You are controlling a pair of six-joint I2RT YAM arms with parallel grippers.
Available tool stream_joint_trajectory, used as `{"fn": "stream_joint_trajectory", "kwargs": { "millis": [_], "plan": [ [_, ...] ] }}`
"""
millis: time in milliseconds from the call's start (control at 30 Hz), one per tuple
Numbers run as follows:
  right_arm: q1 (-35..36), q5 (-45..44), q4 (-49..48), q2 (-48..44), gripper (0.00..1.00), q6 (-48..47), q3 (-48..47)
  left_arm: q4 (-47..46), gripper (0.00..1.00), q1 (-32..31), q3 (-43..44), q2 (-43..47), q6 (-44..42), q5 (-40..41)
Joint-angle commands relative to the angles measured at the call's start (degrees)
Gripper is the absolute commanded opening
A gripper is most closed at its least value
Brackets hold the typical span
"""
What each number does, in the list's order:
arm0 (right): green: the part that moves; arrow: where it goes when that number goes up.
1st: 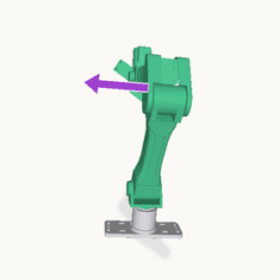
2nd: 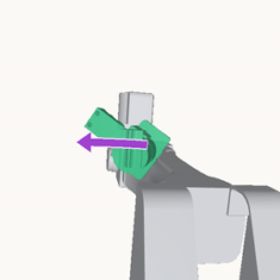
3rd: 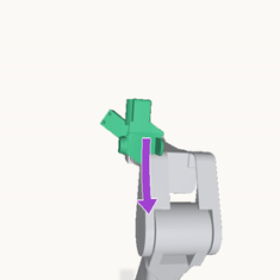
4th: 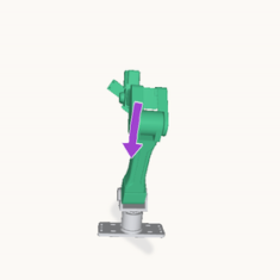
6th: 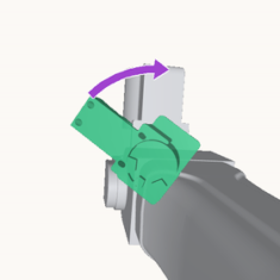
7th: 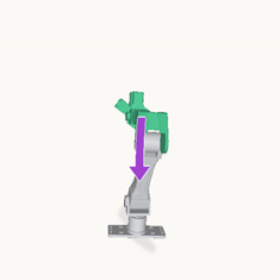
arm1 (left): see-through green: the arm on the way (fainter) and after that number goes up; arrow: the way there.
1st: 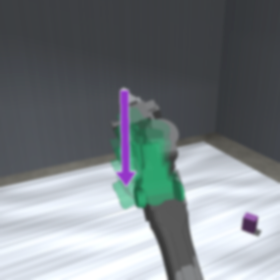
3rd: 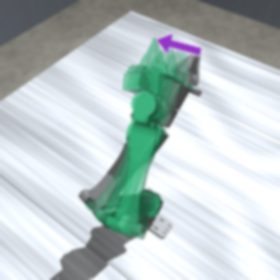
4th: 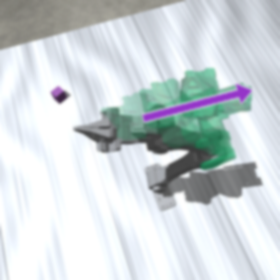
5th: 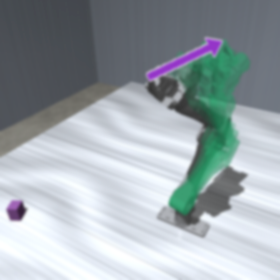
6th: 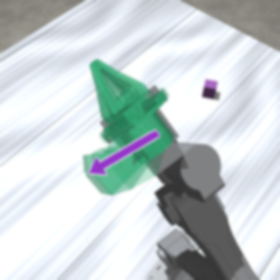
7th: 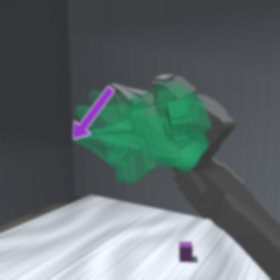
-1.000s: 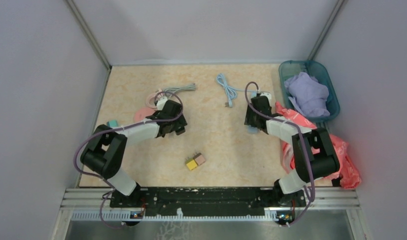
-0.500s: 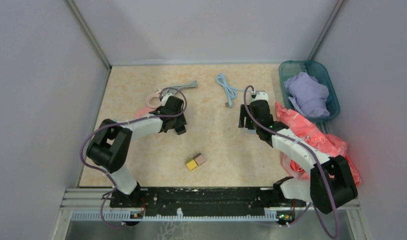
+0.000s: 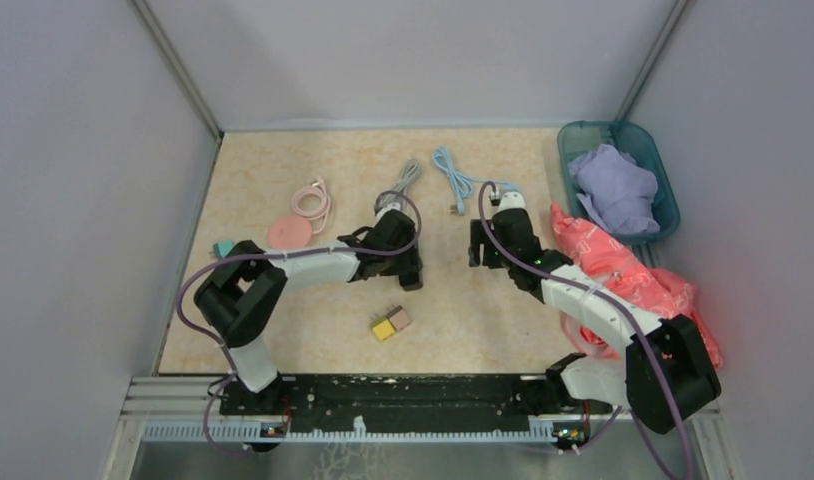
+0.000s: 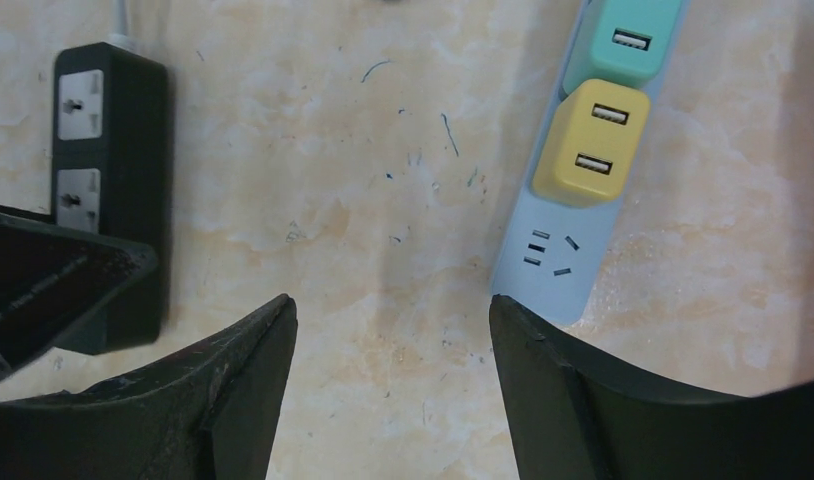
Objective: Insert the plug
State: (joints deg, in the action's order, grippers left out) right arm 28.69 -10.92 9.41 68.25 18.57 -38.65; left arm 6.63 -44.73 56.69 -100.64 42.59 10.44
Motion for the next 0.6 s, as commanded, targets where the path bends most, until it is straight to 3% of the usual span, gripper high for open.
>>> {"fn": "stream_joint_trajectory", "kwargs": {
  "millis": [0,133,233,567],
  "plan": [
    [0.4,1.3,-2.0,-1.9,0.7,-0.8,-0.2,2.0,0.5,-4.3,1.6,-3.8,3.6,-5.9],
    [0.4,2.1,-2.0,-2.6,0.7,-1.2,0.2,0.9,0.52,-7.6,1.9,-4.5,5.1,-8.1],
    [0.4,2.9,-3.0,-3.1,0.7,-1.3,0.9,1.5,0.61,-9.6,2.5,-4.4,5.5,-7.5],
    [0.4,3.7,-2.8,-5.2,0.7,-1.6,2.5,5.1,0.74,-10.1,1.3,3.0,3.2,-2.3]
  ]
}}
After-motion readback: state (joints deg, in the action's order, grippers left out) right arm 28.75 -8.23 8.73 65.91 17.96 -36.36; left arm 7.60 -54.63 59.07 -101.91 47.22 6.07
